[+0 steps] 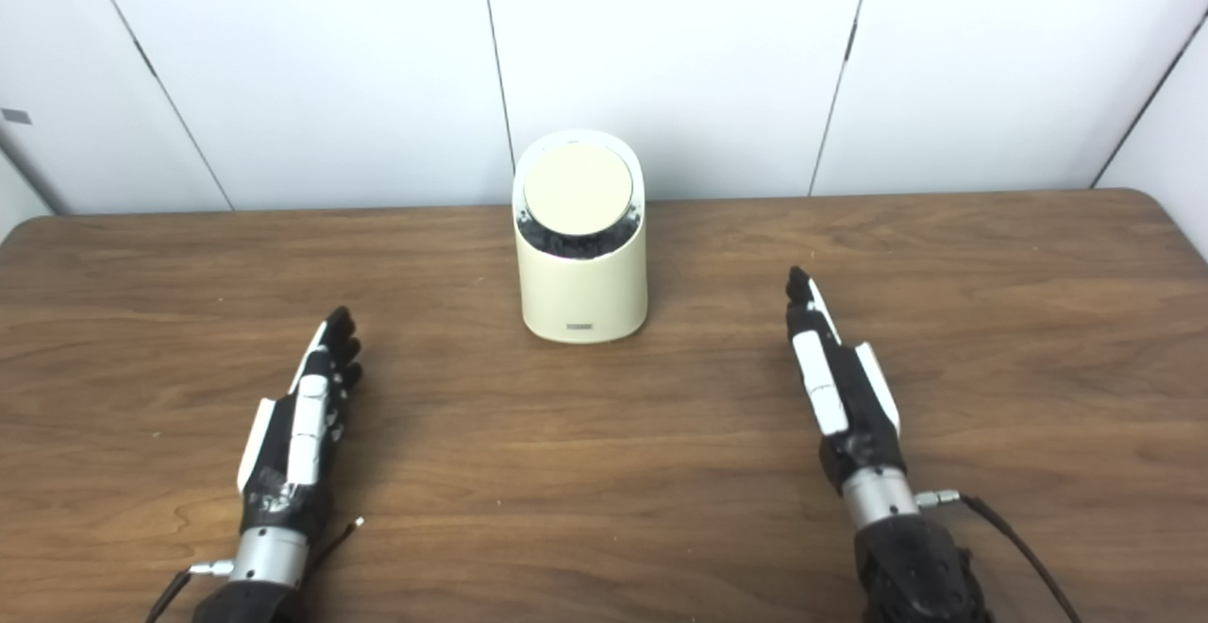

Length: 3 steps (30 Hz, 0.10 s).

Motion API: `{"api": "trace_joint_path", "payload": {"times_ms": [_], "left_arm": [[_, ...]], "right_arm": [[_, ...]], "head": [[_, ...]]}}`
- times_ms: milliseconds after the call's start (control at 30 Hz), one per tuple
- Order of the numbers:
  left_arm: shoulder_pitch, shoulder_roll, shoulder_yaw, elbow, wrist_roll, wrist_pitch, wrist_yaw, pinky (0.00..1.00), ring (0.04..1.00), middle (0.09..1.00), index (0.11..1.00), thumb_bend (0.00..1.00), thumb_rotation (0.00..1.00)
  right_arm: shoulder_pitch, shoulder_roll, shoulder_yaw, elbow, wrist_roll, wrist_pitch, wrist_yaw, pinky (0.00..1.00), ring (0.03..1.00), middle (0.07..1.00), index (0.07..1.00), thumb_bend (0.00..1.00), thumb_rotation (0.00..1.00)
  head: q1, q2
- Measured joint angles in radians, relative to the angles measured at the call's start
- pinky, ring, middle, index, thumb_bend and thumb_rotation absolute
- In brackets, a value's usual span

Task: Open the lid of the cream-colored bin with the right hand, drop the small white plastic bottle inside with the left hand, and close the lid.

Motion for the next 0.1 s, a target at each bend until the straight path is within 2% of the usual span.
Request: {"api": "trace_joint_path", "payload": {"times_ms": [100], "left_arm": [[0.028,0.008,0.012,-0.018,-0.006,-0.029,-0.001,1.0,1.0,1.0,1.0,0.56,1.0]], "right_arm": [[0.018,0.0,-0.007,-0.001,0.025,-0.025,-0.011,1.0,1.0,1.0,1.0,0.65,1.0]], "head": [[-0.002,0.002]]}}
